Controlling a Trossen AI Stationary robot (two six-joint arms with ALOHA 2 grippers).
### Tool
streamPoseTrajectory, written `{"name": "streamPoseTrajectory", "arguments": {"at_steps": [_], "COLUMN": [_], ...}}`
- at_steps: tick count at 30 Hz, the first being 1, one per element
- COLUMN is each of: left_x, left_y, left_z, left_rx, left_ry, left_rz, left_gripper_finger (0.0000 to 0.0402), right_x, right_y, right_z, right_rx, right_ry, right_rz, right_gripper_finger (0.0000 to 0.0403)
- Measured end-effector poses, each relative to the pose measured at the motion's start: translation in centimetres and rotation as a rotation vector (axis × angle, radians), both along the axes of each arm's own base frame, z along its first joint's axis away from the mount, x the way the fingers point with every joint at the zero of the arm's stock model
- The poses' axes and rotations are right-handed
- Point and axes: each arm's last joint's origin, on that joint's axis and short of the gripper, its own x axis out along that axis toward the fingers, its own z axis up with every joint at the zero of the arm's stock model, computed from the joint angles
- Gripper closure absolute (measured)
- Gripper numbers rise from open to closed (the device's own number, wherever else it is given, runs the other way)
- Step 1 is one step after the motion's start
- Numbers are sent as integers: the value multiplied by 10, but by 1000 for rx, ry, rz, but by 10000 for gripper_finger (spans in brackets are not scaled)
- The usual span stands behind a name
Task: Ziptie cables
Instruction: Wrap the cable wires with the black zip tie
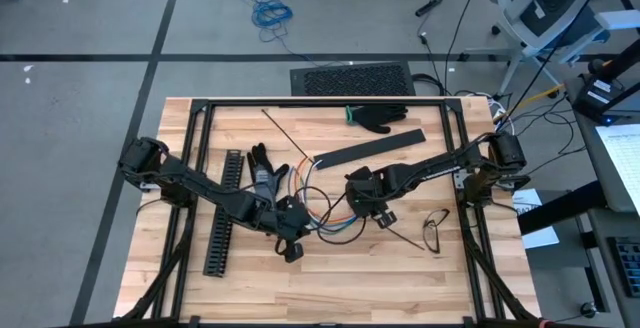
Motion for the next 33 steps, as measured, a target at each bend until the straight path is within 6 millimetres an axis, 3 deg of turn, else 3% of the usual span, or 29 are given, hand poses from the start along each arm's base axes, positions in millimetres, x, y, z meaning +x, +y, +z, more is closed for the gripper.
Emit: {"name": "streamPoseTrajectory", "arguments": {"at_steps": [13, 15, 19, 24, 30, 33], "left_x": [-9, -11, -15, -19, -25, -28], "left_y": [-21, -26, -34, -40, -40, -35], "left_z": [1, 1, 1, 2, 18, 29], "left_rx": [11, 22, 34, 38, 92, 179], "left_ry": [-34, -43, -67, -102, -191, -238], "left_rz": [93, 101, 145, 217, 260, 256], "left_gripper_finger": [397, 397, 397, 397, 397, 397], "right_x": [8, 8, 7, 8, 0, -5], "right_y": [3, 3, 4, 4, -1, -4], "right_z": [-30, -32, -33, -33, -11, 20], "right_rx": [41, 44, 86, 108, 165, 163], "right_ry": [75, 92, 95, 91, 47, -31], "right_rz": [27, 22, -24, -118, -289, -353], "right_gripper_finger": [273, 296, 379, 381, 383, 390]}}
